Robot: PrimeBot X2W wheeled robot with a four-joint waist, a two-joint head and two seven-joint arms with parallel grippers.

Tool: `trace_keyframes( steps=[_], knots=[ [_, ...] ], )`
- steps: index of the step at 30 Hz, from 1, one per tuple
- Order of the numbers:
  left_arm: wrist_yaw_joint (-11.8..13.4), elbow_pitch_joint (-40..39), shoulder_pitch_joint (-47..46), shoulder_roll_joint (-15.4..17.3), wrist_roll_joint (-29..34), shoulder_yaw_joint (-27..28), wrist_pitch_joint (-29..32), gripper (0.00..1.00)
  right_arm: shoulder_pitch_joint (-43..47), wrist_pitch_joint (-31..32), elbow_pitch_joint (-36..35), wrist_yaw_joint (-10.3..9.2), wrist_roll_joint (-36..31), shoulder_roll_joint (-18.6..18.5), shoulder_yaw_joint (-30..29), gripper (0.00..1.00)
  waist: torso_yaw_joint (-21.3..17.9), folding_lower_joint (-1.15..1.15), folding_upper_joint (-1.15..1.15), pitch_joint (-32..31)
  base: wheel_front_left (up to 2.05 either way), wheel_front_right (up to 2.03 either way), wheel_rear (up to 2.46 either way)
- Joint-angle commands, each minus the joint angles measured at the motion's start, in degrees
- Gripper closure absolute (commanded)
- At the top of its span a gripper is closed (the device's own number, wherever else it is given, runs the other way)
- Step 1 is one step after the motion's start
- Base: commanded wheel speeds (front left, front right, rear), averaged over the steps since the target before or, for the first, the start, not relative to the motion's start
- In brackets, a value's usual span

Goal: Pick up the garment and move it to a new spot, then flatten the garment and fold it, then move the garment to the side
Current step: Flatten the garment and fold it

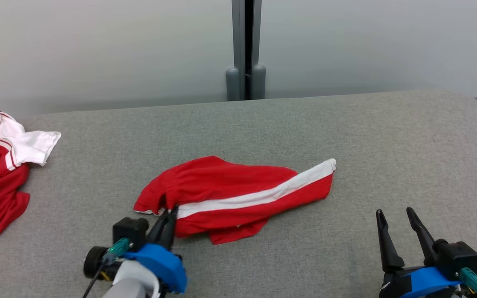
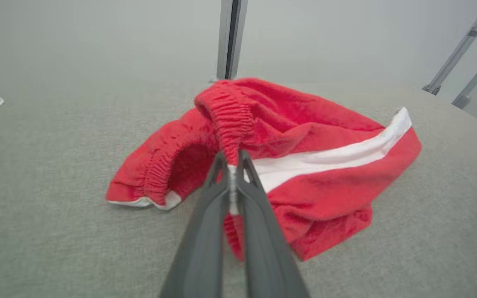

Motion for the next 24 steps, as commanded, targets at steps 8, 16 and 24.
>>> trace_keyframes(
  steps=[8,16,24],
  knots=[
    [0.6,2.3,3.5,3.4,-0.2,4.9,-0.3,1.00,0.6,-0.2,0.2,0.01,-0.4,-0.2,-0.2,0.00,0.1,0.00,0.00,-0.1,0.00,0.00,0.00],
    [-0.7,4.8,4.8,1.0,1.3,7.1,-0.3,0.00,0.7,-0.2,0.5,0.01,-0.8,-0.2,-0.4,0.00,0.1,0.00,0.00,-0.6,0.00,0.00,0.00],
    [-1.8,-0.6,7.0,-0.2,4.5,11.6,-0.3,0.00,1.4,-0.2,-0.1,0.01,-1.3,-0.2,-0.1,0.00,1.0,0.00,0.00,-2.0,0.00,0.00,0.00]
  ],
)
